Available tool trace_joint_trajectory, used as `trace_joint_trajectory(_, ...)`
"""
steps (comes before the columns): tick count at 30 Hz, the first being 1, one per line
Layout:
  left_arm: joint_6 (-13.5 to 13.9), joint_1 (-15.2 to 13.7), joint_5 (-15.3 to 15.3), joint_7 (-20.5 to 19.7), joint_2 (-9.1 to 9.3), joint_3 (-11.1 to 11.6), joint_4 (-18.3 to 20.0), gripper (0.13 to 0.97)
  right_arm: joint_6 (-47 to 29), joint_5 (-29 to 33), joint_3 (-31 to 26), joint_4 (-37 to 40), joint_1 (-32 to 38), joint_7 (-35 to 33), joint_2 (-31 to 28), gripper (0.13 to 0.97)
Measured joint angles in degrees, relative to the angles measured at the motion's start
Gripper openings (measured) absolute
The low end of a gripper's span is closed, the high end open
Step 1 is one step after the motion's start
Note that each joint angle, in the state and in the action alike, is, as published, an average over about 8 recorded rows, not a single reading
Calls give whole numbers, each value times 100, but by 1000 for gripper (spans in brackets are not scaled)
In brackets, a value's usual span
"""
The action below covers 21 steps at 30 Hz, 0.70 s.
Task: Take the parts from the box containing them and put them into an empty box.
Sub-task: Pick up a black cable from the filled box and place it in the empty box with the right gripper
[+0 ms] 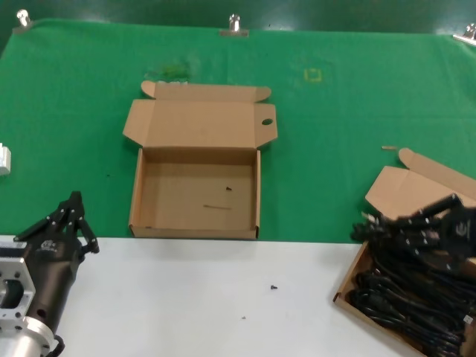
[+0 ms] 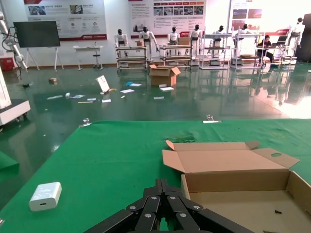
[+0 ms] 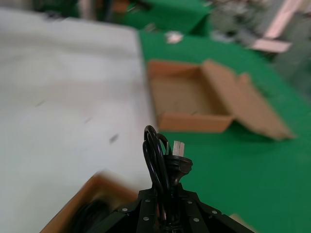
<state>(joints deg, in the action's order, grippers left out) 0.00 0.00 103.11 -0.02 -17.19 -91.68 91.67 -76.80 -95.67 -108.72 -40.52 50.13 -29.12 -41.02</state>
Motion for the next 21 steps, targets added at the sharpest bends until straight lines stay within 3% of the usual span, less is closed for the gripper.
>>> trace_joint_trajectory(10, 0, 0, 0, 0, 0, 0, 0, 139, 559, -514, 443, -398, -193, 629, 212, 198)
trace_joint_trajectory(21, 0, 0, 0, 0, 0, 0, 0, 139, 387, -518, 345, 399, 243, 104, 510, 198)
